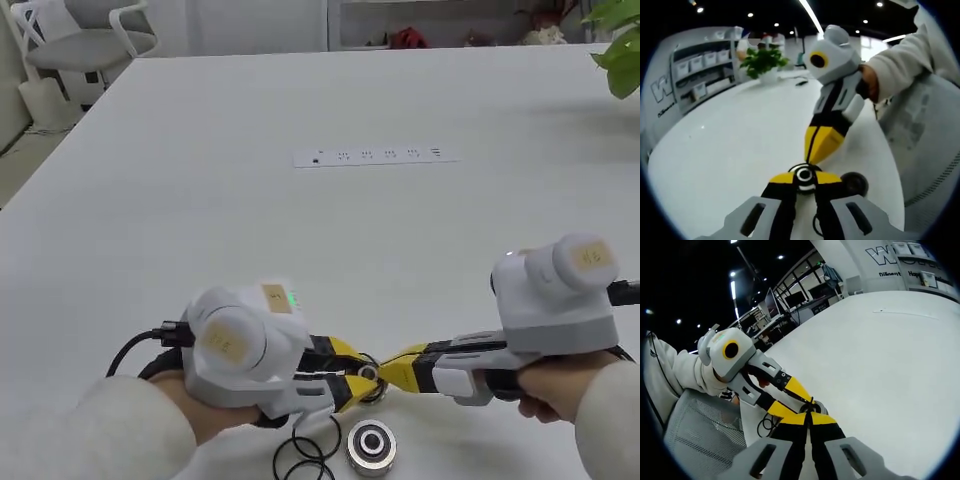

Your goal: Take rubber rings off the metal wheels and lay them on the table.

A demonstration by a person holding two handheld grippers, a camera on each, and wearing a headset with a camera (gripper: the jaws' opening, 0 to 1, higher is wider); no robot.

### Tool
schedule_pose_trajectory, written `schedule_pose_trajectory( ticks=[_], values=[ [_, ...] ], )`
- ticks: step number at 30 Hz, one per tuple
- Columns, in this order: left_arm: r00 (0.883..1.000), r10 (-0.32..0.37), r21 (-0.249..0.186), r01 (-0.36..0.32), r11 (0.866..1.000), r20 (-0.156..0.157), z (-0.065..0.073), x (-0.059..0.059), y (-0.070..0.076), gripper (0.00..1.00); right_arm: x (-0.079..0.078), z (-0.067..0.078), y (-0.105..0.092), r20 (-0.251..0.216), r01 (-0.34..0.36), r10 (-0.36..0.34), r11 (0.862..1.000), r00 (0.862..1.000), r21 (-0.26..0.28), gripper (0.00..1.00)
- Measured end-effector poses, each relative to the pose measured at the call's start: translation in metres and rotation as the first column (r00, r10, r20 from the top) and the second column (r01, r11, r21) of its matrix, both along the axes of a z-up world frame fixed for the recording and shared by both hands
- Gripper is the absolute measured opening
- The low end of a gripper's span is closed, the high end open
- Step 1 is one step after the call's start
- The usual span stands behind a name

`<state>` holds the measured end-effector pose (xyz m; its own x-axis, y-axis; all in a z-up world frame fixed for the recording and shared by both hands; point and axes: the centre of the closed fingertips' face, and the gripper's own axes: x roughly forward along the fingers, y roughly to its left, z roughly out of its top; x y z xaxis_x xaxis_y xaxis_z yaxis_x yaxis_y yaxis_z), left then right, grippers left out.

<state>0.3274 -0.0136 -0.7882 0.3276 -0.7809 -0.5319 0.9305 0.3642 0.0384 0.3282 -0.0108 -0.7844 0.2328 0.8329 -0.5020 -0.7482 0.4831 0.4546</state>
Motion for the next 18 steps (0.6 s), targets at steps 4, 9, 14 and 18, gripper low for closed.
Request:
schedule_pose_trajectory(
  ticks=[4, 9, 14, 18],
  values=[
    [1.000, -0.021, 0.001, 0.021, 1.000, -0.001, 0.006, -0.006, 0.001, 0.22, 0.000, 0.000, -0.001, -0.004, 0.003, -0.003, 1.000, 1.000, 0.002, 0.00],
    [0.999, -0.037, -0.019, 0.037, 0.999, 0.009, 0.019, -0.012, 0.004, 0.29, 0.001, 0.003, -0.002, -0.003, 0.012, -0.012, 1.000, 1.000, 0.007, 0.00],
    [0.999, -0.030, -0.040, 0.031, 0.999, 0.030, 0.038, -0.012, 0.012, 0.35, 0.001, 0.007, -0.003, 0.000, 0.019, -0.019, 1.000, 1.000, 0.015, 0.00],
    [0.999, -0.018, -0.061, 0.020, 0.998, 0.048, 0.056, -0.014, 0.022, 0.42, 0.002, 0.012, -0.001, 0.007, 0.019, -0.019, 1.000, 1.000, 0.022, 0.00]
  ],
)
